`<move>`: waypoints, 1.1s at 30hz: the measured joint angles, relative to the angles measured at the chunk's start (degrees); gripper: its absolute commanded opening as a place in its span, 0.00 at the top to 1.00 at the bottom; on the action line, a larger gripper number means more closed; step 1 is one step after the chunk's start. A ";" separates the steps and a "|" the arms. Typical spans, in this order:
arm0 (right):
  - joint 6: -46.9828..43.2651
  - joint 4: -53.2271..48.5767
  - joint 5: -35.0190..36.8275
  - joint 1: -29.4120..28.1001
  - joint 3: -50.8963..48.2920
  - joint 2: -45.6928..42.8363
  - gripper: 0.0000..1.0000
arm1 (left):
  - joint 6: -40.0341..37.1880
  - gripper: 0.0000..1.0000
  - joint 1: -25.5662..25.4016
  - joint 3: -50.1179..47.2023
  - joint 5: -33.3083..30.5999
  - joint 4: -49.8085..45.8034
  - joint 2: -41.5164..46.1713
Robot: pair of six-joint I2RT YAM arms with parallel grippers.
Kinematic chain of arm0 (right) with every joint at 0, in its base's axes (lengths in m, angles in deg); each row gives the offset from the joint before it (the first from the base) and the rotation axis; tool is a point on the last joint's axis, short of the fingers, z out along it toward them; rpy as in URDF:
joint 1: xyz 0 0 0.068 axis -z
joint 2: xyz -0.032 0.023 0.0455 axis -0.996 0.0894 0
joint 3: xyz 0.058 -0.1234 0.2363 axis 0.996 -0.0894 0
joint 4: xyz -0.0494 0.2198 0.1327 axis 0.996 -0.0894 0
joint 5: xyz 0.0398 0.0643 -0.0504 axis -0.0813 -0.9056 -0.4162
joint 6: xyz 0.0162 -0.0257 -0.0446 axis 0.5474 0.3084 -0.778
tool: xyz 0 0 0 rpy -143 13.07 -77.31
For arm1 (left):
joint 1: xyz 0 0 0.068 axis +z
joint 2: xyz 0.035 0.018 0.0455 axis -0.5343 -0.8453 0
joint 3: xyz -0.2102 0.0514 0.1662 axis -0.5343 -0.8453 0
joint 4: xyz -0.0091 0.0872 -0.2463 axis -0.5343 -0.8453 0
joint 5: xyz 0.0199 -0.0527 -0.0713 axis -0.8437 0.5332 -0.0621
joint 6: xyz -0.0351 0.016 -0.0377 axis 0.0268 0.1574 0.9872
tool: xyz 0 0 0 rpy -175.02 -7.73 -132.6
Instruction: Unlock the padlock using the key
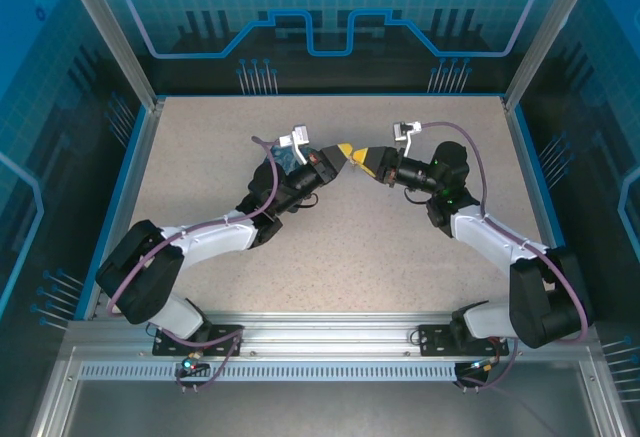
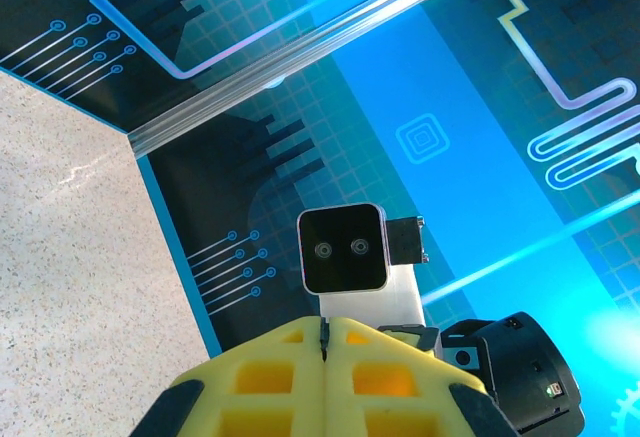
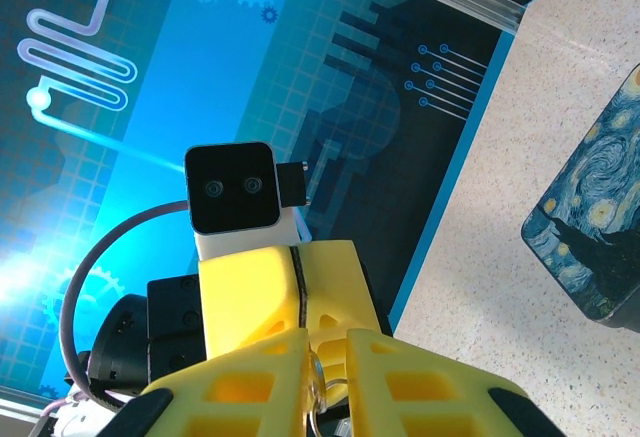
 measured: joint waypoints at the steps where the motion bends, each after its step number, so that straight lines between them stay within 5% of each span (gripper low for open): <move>1: 0.00 0.00 0.00 0.00 0.00 0.00 0.81 | 0.00 1.00 0.00 0.00 0.00 0.02 -0.11; 33: -0.02 -0.48 -0.17 -0.15 -0.15 0.00 0.81 | 0.00 1.00 0.00 0.22 -0.52 1.81 -1.60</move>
